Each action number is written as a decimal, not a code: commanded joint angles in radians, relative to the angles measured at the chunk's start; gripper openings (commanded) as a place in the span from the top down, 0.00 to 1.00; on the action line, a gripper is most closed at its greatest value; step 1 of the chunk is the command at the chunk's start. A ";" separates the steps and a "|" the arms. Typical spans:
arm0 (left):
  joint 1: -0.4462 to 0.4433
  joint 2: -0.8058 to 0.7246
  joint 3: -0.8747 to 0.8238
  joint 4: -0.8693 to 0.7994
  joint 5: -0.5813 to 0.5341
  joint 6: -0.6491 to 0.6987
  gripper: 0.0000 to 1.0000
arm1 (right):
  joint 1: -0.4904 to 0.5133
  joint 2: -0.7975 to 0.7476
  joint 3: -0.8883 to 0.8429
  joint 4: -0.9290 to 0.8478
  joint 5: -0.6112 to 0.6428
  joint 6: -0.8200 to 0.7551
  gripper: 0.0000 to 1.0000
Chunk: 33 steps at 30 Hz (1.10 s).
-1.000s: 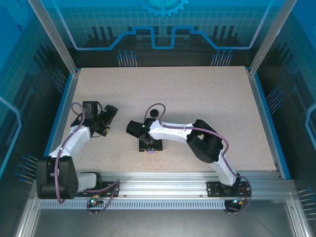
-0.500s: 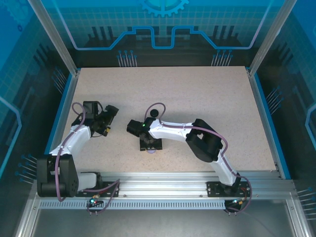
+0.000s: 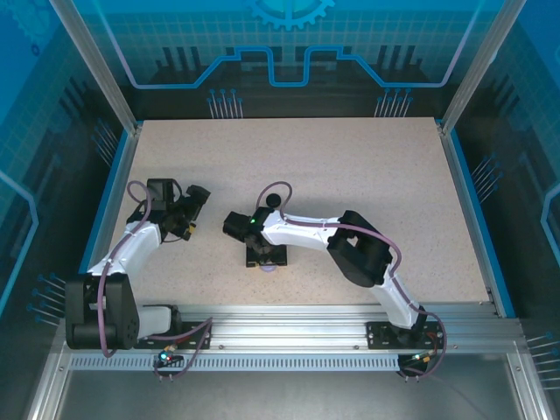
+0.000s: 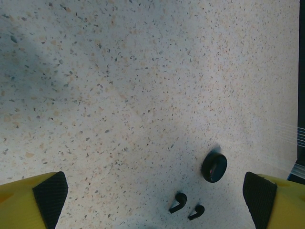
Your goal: Insert wireless bluetooth earbuds into charging case
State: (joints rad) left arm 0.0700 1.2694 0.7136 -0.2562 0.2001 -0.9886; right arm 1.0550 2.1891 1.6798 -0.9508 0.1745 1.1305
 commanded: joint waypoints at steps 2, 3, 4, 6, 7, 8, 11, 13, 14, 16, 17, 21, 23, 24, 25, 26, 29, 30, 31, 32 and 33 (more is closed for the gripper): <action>0.008 -0.001 -0.008 0.000 0.019 0.019 0.01 | 0.006 0.037 0.022 -0.027 -0.018 0.033 0.36; 0.008 -0.001 -0.007 0.001 0.020 0.019 0.01 | 0.006 0.040 0.022 -0.026 -0.020 0.034 0.36; 0.008 -0.001 -0.006 0.002 0.022 0.019 0.01 | 0.005 0.041 0.021 -0.026 -0.020 0.035 0.37; 0.009 -0.004 -0.012 0.011 0.029 0.016 0.01 | 0.004 0.041 0.018 -0.025 -0.020 0.035 0.41; 0.009 -0.006 -0.015 0.023 0.038 0.016 0.01 | 0.005 0.038 0.013 -0.021 -0.021 0.036 0.43; 0.009 -0.008 -0.021 0.037 0.046 0.014 0.01 | 0.006 0.032 0.008 -0.017 -0.022 0.038 0.46; 0.008 -0.007 -0.037 0.082 0.081 0.004 0.01 | 0.008 0.001 -0.019 0.012 -0.021 0.039 0.50; 0.007 -0.006 -0.039 0.092 0.096 0.005 0.01 | 0.012 -0.028 -0.038 0.036 -0.016 0.036 0.53; 0.007 -0.008 -0.038 0.091 0.098 0.005 0.01 | 0.013 -0.044 -0.045 0.045 -0.013 0.035 0.54; 0.007 -0.018 -0.040 0.095 0.096 0.022 0.01 | 0.015 -0.076 -0.051 0.052 -0.005 0.035 0.55; 0.007 -0.028 -0.049 0.108 0.094 0.028 0.01 | 0.016 -0.095 -0.052 0.053 -0.001 0.034 0.55; 0.007 -0.066 -0.089 0.186 0.097 0.038 0.01 | 0.003 -0.170 -0.052 0.059 0.017 0.020 0.55; 0.007 -0.070 -0.092 0.213 0.121 0.044 0.01 | -0.021 -0.207 -0.051 0.068 0.015 0.007 0.55; 0.007 -0.067 -0.092 0.232 0.143 0.048 0.01 | -0.039 -0.228 -0.052 0.072 0.013 -0.003 0.55; 0.005 -0.065 -0.094 0.258 0.162 0.050 0.01 | -0.059 -0.247 -0.056 0.078 0.010 -0.013 0.55; 0.004 -0.061 -0.099 0.288 0.185 0.048 0.01 | -0.085 -0.266 -0.060 0.091 -0.001 -0.027 0.55; -0.016 -0.047 -0.110 0.380 0.241 0.049 0.01 | -0.177 -0.308 -0.065 0.130 -0.047 -0.063 0.55; -0.029 -0.043 -0.112 0.407 0.250 0.050 0.01 | -0.214 -0.313 -0.060 0.142 -0.065 -0.073 0.55; -0.043 -0.039 -0.115 0.433 0.257 0.054 0.01 | -0.246 -0.315 -0.054 0.150 -0.086 -0.079 0.55; -0.061 -0.034 -0.121 0.471 0.265 0.055 0.01 | -0.284 -0.314 -0.044 0.161 -0.115 -0.083 0.55; -0.082 -0.029 -0.127 0.505 0.269 0.055 0.01 | -0.319 -0.312 -0.032 0.169 -0.138 -0.084 0.55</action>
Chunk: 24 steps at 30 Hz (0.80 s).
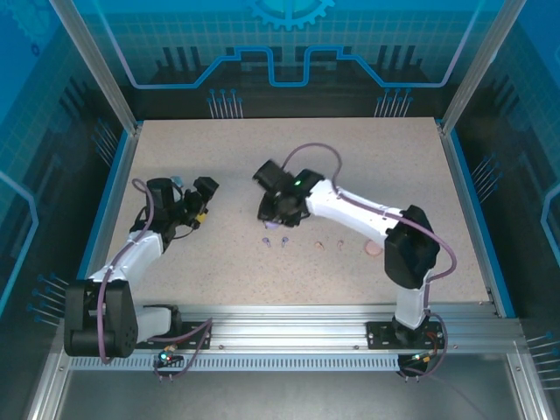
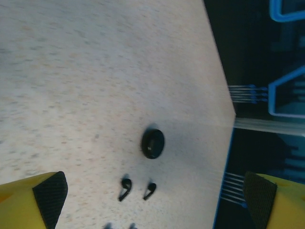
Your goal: Insert wireless bluetooth earbuds into charging case
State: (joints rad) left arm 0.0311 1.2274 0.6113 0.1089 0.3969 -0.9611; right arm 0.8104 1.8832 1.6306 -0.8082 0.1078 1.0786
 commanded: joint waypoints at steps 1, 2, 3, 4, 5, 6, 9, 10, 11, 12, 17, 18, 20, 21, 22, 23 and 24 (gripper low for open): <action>-0.063 0.018 -0.031 0.170 0.071 0.029 0.01 | -0.102 -0.002 0.028 0.035 -0.094 -0.031 0.56; -0.087 0.022 -0.041 0.206 0.069 0.031 0.01 | -0.129 0.005 0.043 0.045 -0.114 -0.028 0.56; -0.112 0.028 -0.052 0.242 0.061 0.033 0.01 | -0.157 0.013 0.058 0.045 -0.134 -0.018 0.56; -0.133 0.032 -0.063 0.267 0.050 0.034 0.01 | -0.179 0.022 0.074 0.050 -0.153 -0.007 0.56; -0.161 0.039 -0.078 0.305 0.034 0.036 0.01 | -0.198 0.034 0.086 0.056 -0.177 0.004 0.56; -0.193 0.047 -0.094 0.345 0.013 0.039 0.01 | -0.215 0.045 0.099 0.056 -0.193 0.021 0.56; -0.283 0.078 -0.123 0.435 -0.055 0.065 0.01 | -0.247 0.069 0.108 0.078 -0.240 0.074 0.56; -0.309 0.090 -0.124 0.457 -0.077 0.075 0.01 | -0.252 0.074 0.106 0.087 -0.252 0.092 0.56; -0.331 0.107 -0.125 0.482 -0.096 0.090 0.01 | -0.256 0.083 0.104 0.096 -0.265 0.115 0.56; -0.356 0.123 -0.125 0.512 -0.114 0.103 0.01 | -0.260 0.089 0.100 0.109 -0.280 0.142 0.56; -0.404 0.201 -0.109 0.630 -0.180 0.139 0.01 | -0.259 0.118 0.093 0.159 -0.320 0.249 0.56; -0.408 0.216 -0.100 0.649 -0.182 0.139 0.01 | -0.256 0.123 0.095 0.166 -0.322 0.263 0.56; -0.412 0.252 -0.079 0.684 -0.182 0.138 0.02 | -0.249 0.132 0.107 0.163 -0.316 0.289 0.57; -0.415 0.267 -0.070 0.694 -0.187 0.138 0.02 | -0.245 0.135 0.111 0.161 -0.314 0.297 0.57; -0.418 0.284 -0.062 0.707 -0.191 0.139 0.03 | -0.241 0.138 0.117 0.156 -0.307 0.309 0.57; -0.421 0.298 -0.056 0.719 -0.192 0.137 0.05 | -0.237 0.141 0.121 0.154 -0.302 0.318 0.57; -0.423 0.317 -0.050 0.737 -0.194 0.132 0.07 | -0.233 0.144 0.124 0.153 -0.300 0.329 0.57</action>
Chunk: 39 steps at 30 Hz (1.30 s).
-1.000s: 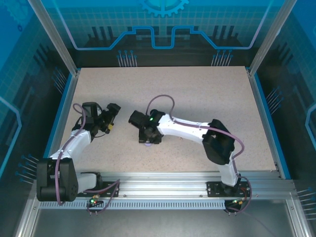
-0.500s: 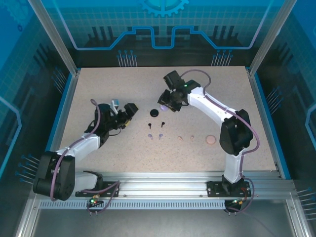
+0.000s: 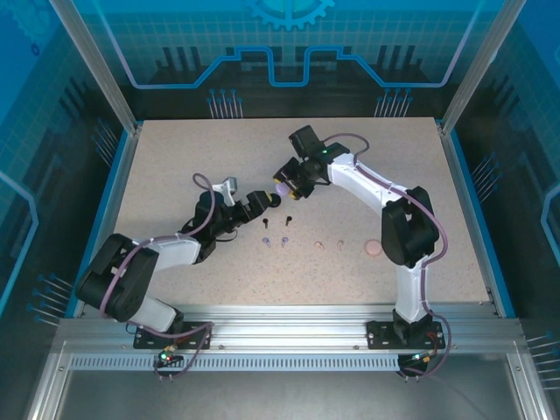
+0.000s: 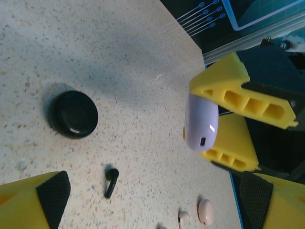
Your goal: Insert wireless bluetooth earbuds into charging case
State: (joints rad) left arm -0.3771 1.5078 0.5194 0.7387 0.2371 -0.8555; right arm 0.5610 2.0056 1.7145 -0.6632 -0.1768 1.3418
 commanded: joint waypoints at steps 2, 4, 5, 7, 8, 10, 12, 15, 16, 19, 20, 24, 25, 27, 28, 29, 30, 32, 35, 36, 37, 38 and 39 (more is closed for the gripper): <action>-0.019 0.069 0.047 0.145 -0.041 0.012 0.11 | 0.024 0.028 0.052 0.003 -0.009 0.080 0.57; -0.019 0.095 0.050 0.175 -0.040 0.001 0.16 | 0.034 0.039 0.072 -0.006 -0.006 0.084 0.57; -0.020 0.106 0.051 0.188 -0.040 -0.005 0.17 | 0.039 0.049 0.089 -0.015 -0.005 0.083 0.57; -0.020 0.123 0.054 0.208 -0.037 -0.010 0.22 | 0.046 0.060 0.109 -0.027 -0.002 0.083 0.57; -0.021 0.128 0.056 0.216 -0.033 -0.013 0.24 | 0.049 0.066 0.116 -0.031 0.000 0.083 0.57; -0.020 0.135 0.060 0.224 -0.035 -0.016 0.28 | 0.055 0.071 0.122 -0.032 0.003 0.083 0.57; -0.022 0.142 0.063 0.231 -0.038 -0.018 0.33 | 0.059 0.076 0.126 -0.033 0.002 0.085 0.57; -0.021 0.152 0.076 0.234 -0.039 -0.019 0.37 | 0.063 0.076 0.126 -0.037 0.005 0.084 0.57; -0.021 0.158 0.080 0.236 -0.040 -0.020 0.40 | 0.063 0.077 0.125 -0.038 0.005 0.083 0.57; -0.021 0.171 0.090 0.244 -0.041 -0.025 0.43 | 0.068 0.074 0.125 -0.039 0.007 0.084 0.57; -0.022 0.177 0.094 0.246 -0.039 -0.028 0.45 | 0.069 0.073 0.126 -0.038 0.007 0.085 0.57; -0.021 0.192 0.100 0.260 -0.036 -0.034 0.50 | 0.075 0.074 0.131 -0.038 0.007 0.085 0.57; -0.020 0.193 0.101 0.260 -0.039 -0.036 0.51 | 0.076 0.075 0.131 -0.039 0.008 0.086 0.57; -0.021 0.193 0.102 0.260 -0.040 -0.035 0.54 | 0.077 0.073 0.129 -0.039 0.008 0.083 0.57; -0.021 0.193 0.102 0.260 -0.042 -0.034 0.56 | 0.077 0.074 0.128 -0.039 0.008 0.084 0.57; -0.021 0.193 0.102 0.261 -0.042 -0.034 0.57 | 0.077 0.072 0.126 -0.040 0.009 0.083 0.57; -0.021 0.193 0.104 0.261 -0.046 -0.034 0.58 | 0.077 0.071 0.127 -0.039 0.009 0.083 0.57; -0.022 0.195 0.105 0.258 -0.047 -0.034 0.59 | 0.076 0.071 0.126 -0.038 0.007 0.083 0.57; -0.022 0.199 0.106 0.259 -0.047 -0.034 0.63 | 0.079 0.071 0.124 -0.035 0.007 0.083 0.57; -0.022 0.201 0.106 0.259 -0.047 -0.035 0.67 | 0.079 0.071 0.122 -0.035 0.007 0.084 0.57; -0.021 0.203 0.106 0.260 -0.048 -0.036 0.69 | 0.079 0.072 0.122 -0.033 0.007 0.084 0.57; -0.022 0.203 0.106 0.260 -0.048 -0.036 0.71 | 0.079 0.071 0.120 -0.032 0.005 0.085 0.57; -0.021 0.203 0.105 0.262 -0.049 -0.038 0.73 | 0.079 0.074 0.120 -0.029 0.005 0.085 0.57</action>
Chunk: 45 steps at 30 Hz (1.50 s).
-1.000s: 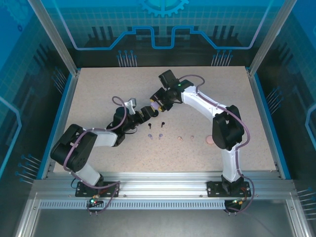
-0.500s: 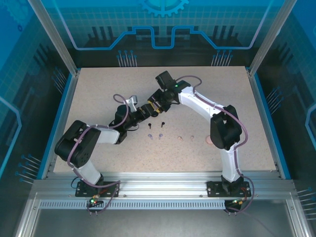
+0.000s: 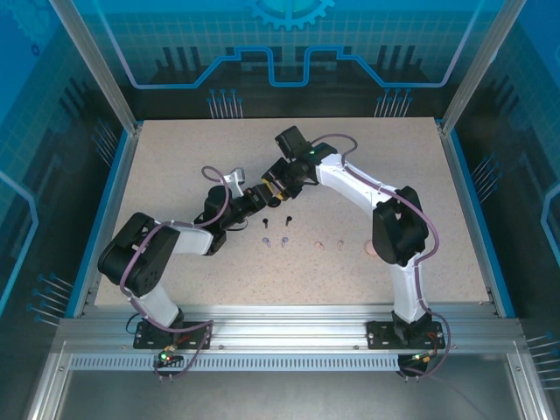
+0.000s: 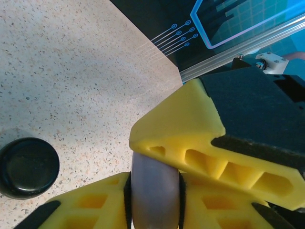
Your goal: Insert wireless bluetooth earbuds into charging case
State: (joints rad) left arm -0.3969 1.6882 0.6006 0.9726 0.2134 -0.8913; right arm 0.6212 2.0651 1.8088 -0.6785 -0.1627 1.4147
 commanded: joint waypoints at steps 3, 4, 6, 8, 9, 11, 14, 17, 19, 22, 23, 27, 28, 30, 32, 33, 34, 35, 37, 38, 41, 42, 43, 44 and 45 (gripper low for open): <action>-0.002 0.023 0.025 0.028 -0.025 -0.005 0.80 | 0.020 0.015 0.026 -0.011 -0.009 0.016 0.57; -0.003 0.024 0.024 0.028 -0.025 -0.006 0.82 | 0.019 0.015 0.026 -0.009 -0.009 0.018 0.57; -0.003 0.022 0.024 0.028 -0.025 -0.008 0.87 | 0.019 0.015 0.027 -0.005 -0.011 0.021 0.56; -0.005 0.021 0.022 0.026 -0.024 -0.014 0.93 | 0.017 0.014 0.024 0.006 -0.014 0.023 0.55; -0.006 0.018 0.022 0.023 -0.024 -0.015 0.95 | 0.013 0.015 0.023 0.020 -0.023 0.023 0.50; -0.006 0.009 0.021 0.011 -0.018 -0.020 0.99 | -0.003 0.013 0.028 0.051 -0.042 0.009 0.35; -0.005 -0.021 0.021 -0.043 -0.008 -0.022 1.00 | -0.044 -0.018 0.032 0.052 -0.038 -0.041 0.22; -0.002 -0.064 0.028 -0.115 0.024 -0.007 1.00 | -0.092 -0.081 0.000 0.045 -0.037 -0.134 0.18; 0.000 -0.093 0.046 -0.183 0.064 0.022 1.00 | -0.128 -0.130 -0.042 0.045 -0.049 -0.236 0.17; 0.018 -0.119 0.093 -0.256 0.159 0.061 1.00 | -0.173 -0.215 -0.159 0.094 -0.046 -0.383 0.16; 0.028 -0.119 0.111 -0.273 0.197 0.068 1.00 | -0.187 -0.245 -0.213 0.135 -0.050 -0.421 0.16; 0.071 -0.107 0.206 -0.359 0.395 0.112 1.00 | -0.253 -0.415 -0.497 0.435 -0.128 -0.598 0.16; 0.079 -0.103 0.227 -0.384 0.436 0.126 1.00 | -0.267 -0.454 -0.560 0.515 -0.175 -0.646 0.15; 0.093 -0.099 0.260 -0.416 0.503 0.146 1.00 | -0.286 -0.515 -0.649 0.613 -0.253 -0.717 0.15; 0.102 -0.095 0.291 -0.453 0.558 0.167 1.00 | -0.294 -0.558 -0.705 0.664 -0.319 -0.776 0.15; 0.105 -0.094 0.303 -0.477 0.575 0.179 1.00 | -0.294 -0.572 -0.718 0.666 -0.340 -0.807 0.15; 0.106 -0.094 0.318 -0.492 0.590 0.190 1.00 | -0.294 -0.578 -0.726 0.669 -0.360 -0.823 0.15; 0.105 -0.093 0.330 -0.508 0.600 0.198 1.00 | -0.294 -0.582 -0.740 0.680 -0.391 -0.839 0.15; 0.105 -0.090 0.349 -0.527 0.619 0.207 1.00 | -0.291 -0.578 -0.757 0.716 -0.440 -0.837 0.16; 0.105 -0.088 0.356 -0.530 0.625 0.208 1.00 | -0.288 -0.575 -0.758 0.724 -0.450 -0.836 0.16; 0.105 -0.085 0.370 -0.545 0.638 0.215 1.00 | -0.270 -0.552 -0.741 0.723 -0.450 -0.838 0.18; 0.105 -0.086 0.372 -0.549 0.639 0.216 1.00 | -0.267 -0.542 -0.734 0.723 -0.450 -0.838 0.18; 0.105 -0.087 0.372 -0.550 0.640 0.218 1.00 | -0.261 -0.534 -0.725 0.723 -0.449 -0.837 0.19; 0.106 -0.088 0.375 -0.552 0.639 0.217 1.00 | -0.258 -0.526 -0.719 0.725 -0.452 -0.836 0.19; 0.105 -0.087 0.375 -0.554 0.639 0.218 1.00 | -0.253 -0.520 -0.712 0.725 -0.452 -0.836 0.20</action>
State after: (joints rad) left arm -0.2955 1.5997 0.9421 0.4484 0.8082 -0.7036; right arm 0.3500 1.5192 1.0622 0.0116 -0.5724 0.6083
